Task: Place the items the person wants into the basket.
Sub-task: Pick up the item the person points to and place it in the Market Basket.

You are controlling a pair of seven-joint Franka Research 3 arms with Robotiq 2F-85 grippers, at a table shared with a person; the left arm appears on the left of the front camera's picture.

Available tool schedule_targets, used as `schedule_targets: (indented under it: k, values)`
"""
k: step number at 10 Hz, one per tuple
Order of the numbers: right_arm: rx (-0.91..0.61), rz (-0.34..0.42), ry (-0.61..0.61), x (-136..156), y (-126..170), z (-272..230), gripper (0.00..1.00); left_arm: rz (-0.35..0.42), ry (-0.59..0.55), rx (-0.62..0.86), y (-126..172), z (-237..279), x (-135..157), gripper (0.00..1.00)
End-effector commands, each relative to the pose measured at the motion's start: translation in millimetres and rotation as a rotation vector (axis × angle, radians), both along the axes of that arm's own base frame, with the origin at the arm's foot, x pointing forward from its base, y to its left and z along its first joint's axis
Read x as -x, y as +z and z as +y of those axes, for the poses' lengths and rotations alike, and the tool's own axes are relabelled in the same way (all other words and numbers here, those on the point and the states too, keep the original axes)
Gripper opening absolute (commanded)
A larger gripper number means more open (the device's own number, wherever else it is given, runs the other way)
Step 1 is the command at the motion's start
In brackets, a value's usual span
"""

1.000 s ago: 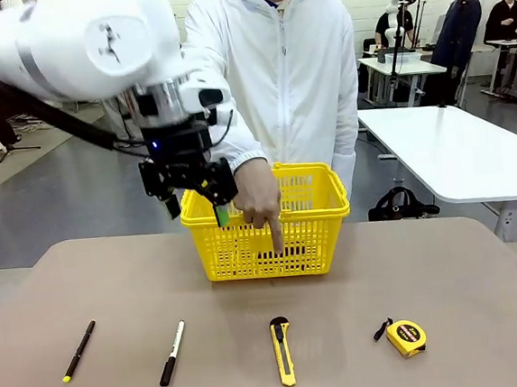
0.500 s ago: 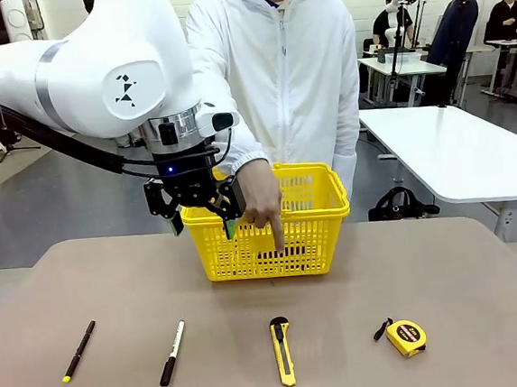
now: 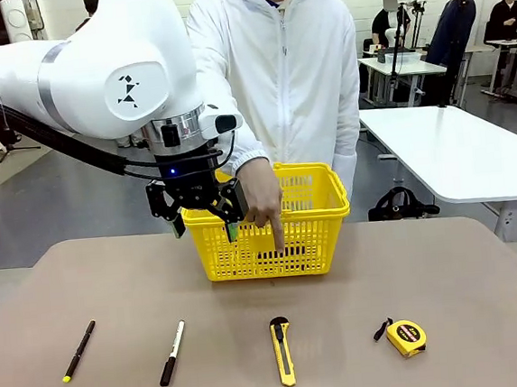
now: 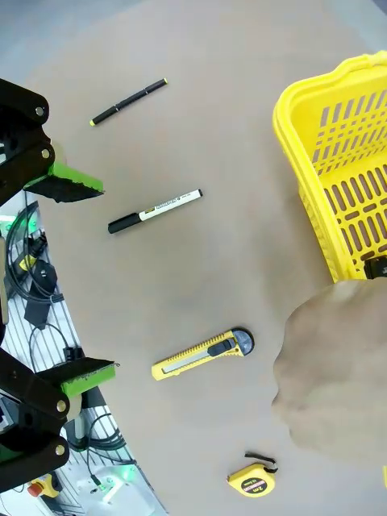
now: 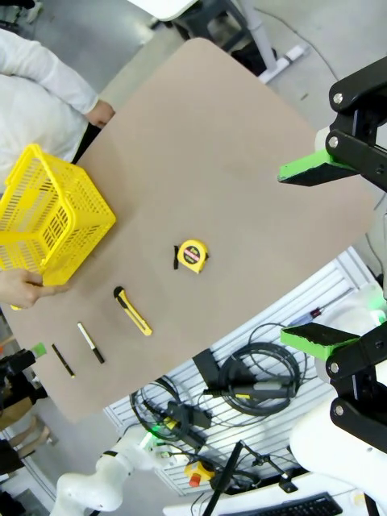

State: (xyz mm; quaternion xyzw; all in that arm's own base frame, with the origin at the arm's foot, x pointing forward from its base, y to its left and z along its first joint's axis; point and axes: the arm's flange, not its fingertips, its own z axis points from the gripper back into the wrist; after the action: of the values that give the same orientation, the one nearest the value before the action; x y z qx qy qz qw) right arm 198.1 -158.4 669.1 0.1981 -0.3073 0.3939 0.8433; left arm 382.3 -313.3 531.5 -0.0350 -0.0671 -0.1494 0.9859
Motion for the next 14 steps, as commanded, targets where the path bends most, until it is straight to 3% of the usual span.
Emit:
schedule_targets:
  k: [1, 4, 9, 14]
  values:
    - [-0.020, -0.006, 0.024, -1.6, 0.1, 0.6, 0.89, 0.066, 0.047, 0.052, -18.1, -24.9, 7.4, 1.00]
    - [-0.020, -0.006, 0.024, -1.6, 0.1, 0.6, 0.89, 0.101, 0.142, 0.010, -78.3, -90.2, 23.0, 1.00]
    - [-0.020, -0.006, 0.024, -1.6, 0.1, 0.6, 0.89, 0.129, 0.301, -0.090, -151.4, -120.6, 29.5, 1.00]
    - [-0.020, -0.006, 0.024, -1.6, 0.1, 0.6, 0.89, 0.094, 0.310, -0.077, -185.4, -129.2, 28.0, 1.00]
